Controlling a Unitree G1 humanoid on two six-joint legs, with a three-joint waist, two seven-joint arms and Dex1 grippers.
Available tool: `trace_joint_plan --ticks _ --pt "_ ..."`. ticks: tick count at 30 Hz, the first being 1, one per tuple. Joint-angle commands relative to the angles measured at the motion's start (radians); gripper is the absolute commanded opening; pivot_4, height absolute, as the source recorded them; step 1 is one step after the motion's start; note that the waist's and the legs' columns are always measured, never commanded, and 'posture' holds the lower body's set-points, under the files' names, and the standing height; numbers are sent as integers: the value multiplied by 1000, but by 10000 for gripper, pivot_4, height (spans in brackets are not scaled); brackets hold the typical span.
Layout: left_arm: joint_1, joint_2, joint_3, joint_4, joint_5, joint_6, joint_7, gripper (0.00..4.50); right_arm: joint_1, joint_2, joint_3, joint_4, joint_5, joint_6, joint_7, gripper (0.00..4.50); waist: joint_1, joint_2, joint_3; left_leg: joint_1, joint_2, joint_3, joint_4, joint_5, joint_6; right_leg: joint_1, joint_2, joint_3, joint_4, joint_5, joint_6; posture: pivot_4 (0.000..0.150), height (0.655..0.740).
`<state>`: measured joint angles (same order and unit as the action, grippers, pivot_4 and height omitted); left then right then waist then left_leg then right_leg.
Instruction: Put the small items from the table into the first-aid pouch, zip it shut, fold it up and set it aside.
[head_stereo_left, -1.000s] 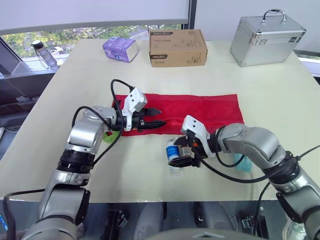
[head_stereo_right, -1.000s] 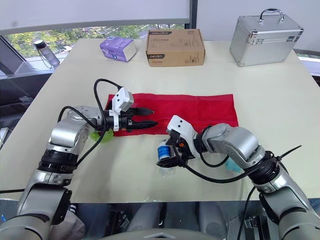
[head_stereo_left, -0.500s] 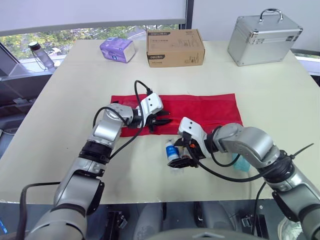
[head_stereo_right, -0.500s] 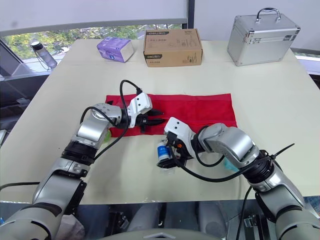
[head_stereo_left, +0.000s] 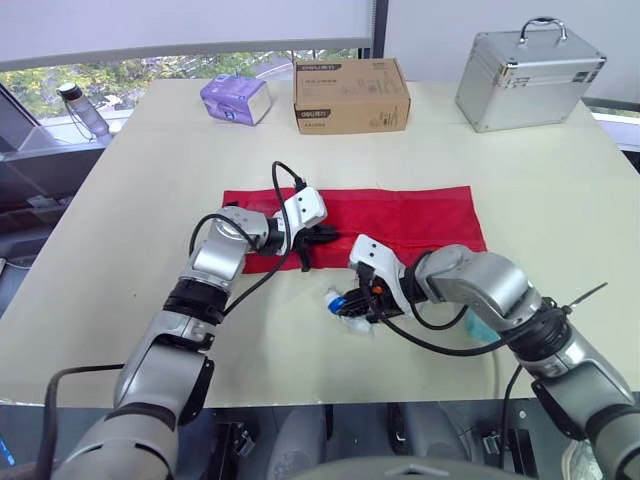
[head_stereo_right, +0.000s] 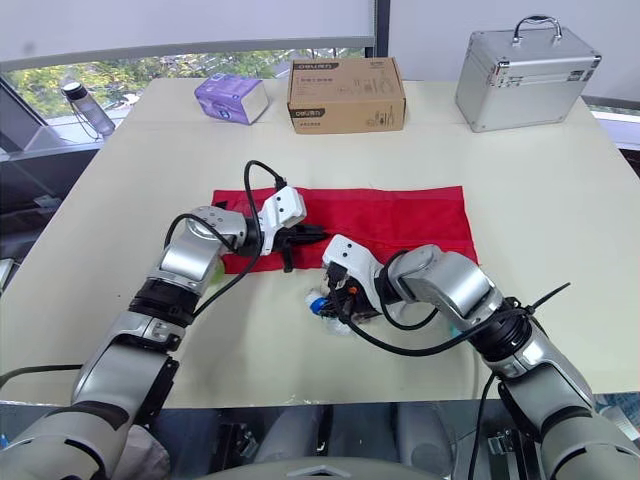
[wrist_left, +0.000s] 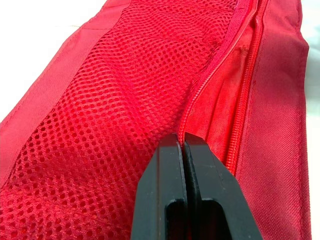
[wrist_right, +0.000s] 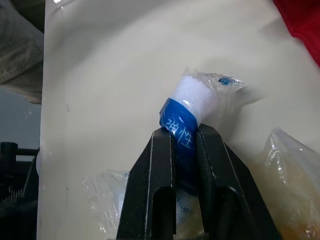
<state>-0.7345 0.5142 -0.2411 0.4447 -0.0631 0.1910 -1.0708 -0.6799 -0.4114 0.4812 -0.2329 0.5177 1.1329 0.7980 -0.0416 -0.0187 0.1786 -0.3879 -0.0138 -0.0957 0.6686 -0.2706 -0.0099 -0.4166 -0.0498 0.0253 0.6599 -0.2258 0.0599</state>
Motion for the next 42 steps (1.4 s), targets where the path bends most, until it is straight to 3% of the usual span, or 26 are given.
trace_joint_plan --ticks 1,6,11,23,42 --pt "-2 -5 25 -24 -12 4 4 0 4 -7 -151 -95 78 39 -7 141 1 0 0 -1 0 0 0 0 0 -1 0 0 0 0 0 1500 7400" --pt "7 -27 46 -42 -46 72 10 0 53 -20 -386 -170 177 145 -77 141 4 0 0 -2 0 -1 0 0 0 -1 0 -1 0 0 0 1500 7400" --pt "5 -50 61 -58 -72 139 10 0 65 10 -505 -152 191 197 -186 141 4 0 0 -3 0 -2 0 0 0 -2 0 -2 0 0 0 1500 7400" --pt "-6 -96 105 -122 -136 276 38 0 70 68 -386 -31 111 121 -263 141 0 0 0 -3 0 -2 0 0 0 -2 0 -2 0 0 0 1500 7400" --pt "50 -40 112 -253 -198 322 -13 0 -102 249 -303 472 -112 -208 -253 141 -3 1 0 -5 0 1 0 0 -1 -7 0 1 2 0 0 1500 7400"
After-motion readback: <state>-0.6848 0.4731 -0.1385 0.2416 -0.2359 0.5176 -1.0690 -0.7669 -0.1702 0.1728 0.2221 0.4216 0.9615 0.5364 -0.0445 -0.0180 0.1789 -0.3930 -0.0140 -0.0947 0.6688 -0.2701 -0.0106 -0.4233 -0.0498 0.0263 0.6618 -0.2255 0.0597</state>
